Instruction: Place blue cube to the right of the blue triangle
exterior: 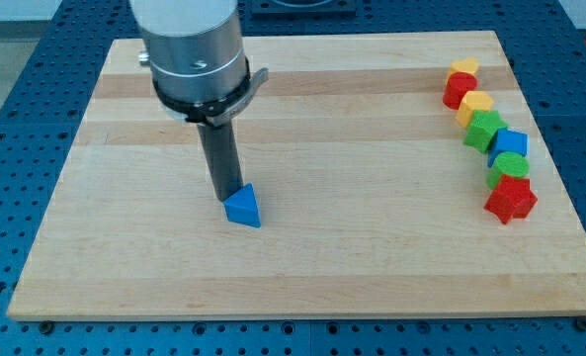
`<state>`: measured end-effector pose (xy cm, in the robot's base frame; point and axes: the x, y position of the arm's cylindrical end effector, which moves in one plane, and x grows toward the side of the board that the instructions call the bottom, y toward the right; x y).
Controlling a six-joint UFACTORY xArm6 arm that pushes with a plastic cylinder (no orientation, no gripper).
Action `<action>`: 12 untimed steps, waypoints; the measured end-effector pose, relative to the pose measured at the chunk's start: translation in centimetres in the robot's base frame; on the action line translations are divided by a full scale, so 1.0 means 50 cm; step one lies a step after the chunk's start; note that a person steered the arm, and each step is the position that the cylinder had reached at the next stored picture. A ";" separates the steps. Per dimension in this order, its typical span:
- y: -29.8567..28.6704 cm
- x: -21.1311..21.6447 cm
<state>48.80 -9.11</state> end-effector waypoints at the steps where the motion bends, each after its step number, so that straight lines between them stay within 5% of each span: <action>1: 0.070 -0.042; 2: 0.146 -0.072; 5: 0.308 0.259; 6: 0.409 0.261; 9: 0.870 0.103; 10: 0.873 0.079; 12: 0.868 -0.158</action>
<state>40.91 34.31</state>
